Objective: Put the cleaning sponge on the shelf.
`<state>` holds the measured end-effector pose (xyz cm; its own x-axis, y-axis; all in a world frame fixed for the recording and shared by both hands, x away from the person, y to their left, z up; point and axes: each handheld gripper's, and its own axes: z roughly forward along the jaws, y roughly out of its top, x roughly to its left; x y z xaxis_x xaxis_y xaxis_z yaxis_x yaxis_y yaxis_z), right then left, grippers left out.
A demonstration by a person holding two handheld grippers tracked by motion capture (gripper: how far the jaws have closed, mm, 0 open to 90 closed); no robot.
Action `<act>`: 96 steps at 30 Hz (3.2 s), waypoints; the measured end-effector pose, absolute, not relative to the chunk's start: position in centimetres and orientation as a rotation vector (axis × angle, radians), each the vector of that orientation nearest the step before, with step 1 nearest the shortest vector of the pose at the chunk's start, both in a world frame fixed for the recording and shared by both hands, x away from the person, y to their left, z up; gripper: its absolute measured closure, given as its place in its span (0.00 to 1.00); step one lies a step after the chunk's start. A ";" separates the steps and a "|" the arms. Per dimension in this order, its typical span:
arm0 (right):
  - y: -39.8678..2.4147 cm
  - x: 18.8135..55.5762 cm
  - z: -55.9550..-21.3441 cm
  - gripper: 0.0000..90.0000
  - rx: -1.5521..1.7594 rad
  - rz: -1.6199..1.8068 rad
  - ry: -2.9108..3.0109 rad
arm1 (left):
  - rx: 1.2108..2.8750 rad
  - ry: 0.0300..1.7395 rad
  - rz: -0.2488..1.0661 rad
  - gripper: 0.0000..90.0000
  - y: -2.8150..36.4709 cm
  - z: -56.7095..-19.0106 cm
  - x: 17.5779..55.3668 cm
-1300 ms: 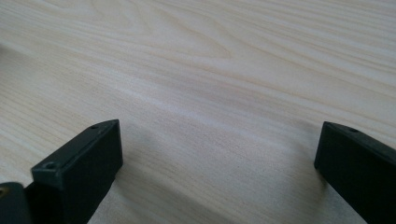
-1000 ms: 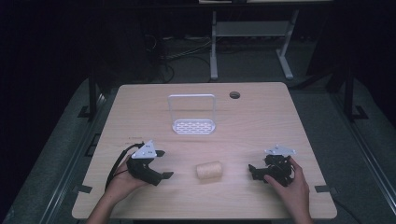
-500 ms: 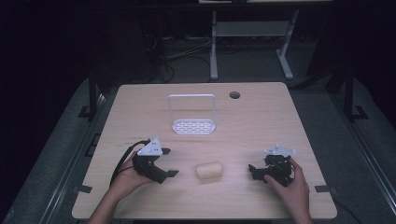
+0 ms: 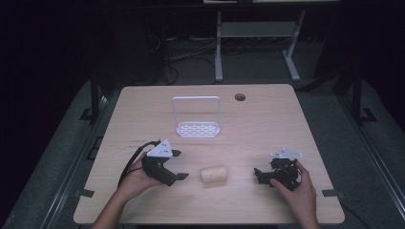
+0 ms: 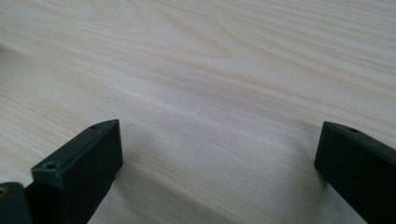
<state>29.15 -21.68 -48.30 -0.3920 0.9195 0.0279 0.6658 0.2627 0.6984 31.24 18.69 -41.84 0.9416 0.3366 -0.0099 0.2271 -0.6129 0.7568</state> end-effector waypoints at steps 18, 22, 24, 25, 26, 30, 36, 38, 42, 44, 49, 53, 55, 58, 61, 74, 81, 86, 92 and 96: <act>-21.7 29.2 -48.3 0.01 1.441 0.901 2.155 | 2.266 0.328 0.115 0.16 16.0 -41.7 32.2; -21.7 29.2 -48.3 0.01 1.441 0.901 2.155 | 2.278 0.318 0.106 0.16 15.3 -41.8 32.2; -21.7 29.2 -48.3 0.01 1.441 0.901 2.155 | 2.271 0.314 0.101 0.16 14.9 -41.8 32.3; -21.7 29.2 -48.3 0.01 1.441 0.901 2.155 | 2.277 0.310 0.101 0.16 14.7 -41.7 32.4; -21.7 29.2 -48.3 0.01 1.441 0.901 2.155 | 2.273 0.310 0.095 0.16 14.6 -41.7 32.4; -21.7 29.2 -48.3 0.01 1.441 0.901 2.155 | 2.276 0.296 0.090 0.16 13.9 -41.7 32.6; -21.7 29.2 -48.3 0.01 1.441 0.901 2.155 | 2.268 0.286 0.070 0.16 12.9 -41.9 32.8; -21.7 29.2 -48.3 0.01 1.440 0.901 2.155 | 2.266 0.284 0.063 0.16 12.6 -42.0 32.9; -21.7 29.2 -48.3 0.01 1.441 0.901 2.155 | 2.256 0.285 0.053 0.16 12.1 -42.2 33.1; -21.7 29.2 -48.3 0.01 1.441 0.901 2.155 | 2.253 0.282 0.047 0.16 11.8 -42.2 33.1; -21.7 29.2 -48.3 0.01 1.441 0.901 2.155 | 2.264 0.268 0.045 0.16 10.9 -42.6 33.1; -21.7 29.2 -48.3 0.01 1.441 0.901 2.155 | 2.275 0.265 0.044 0.16 10.3 -43.0 33.0; -21.7 29.2 -48.3 0.01 1.440 0.901 2.155 | 2.278 0.261 0.046 0.16 10.0 -43.2 32.9; -21.7 29.2 -48.3 0.01 1.441 0.901 2.155 | 2.286 0.254 0.038 0.16 9.6 -43.4 32.9; -21.7 29.2 -48.3 0.01 1.441 0.901 2.155 | 2.307 0.235 0.033 0.16 9.3 -43.7 32.9; -21.7 29.2 -48.3 0.01 1.441 0.901 2.155 | 2.353 0.217 0.016 0.16 8.0 -45.2 32.6; -21.7 29.2 -48.3 0.01 1.440 0.901 2.155 | 2.378 0.207 0.022 0.16 7.7 -45.8 32.5; -21.7 29.2 -48.3 0.01 1.441 0.901 2.155 | 2.392 0.201 0.035 0.20 7.7 -45.8 32.4; -21.7 29.2 -48.3 0.01 1.440 0.901 2.155 | 2.393 0.202 0.044 0.26 7.7 -45.9 32.4; -21.7 29.2 -48.3 0.01 1.440 0.901 2.155 | 2.403 0.192 0.043 0.32 7.7 -45.9 32.4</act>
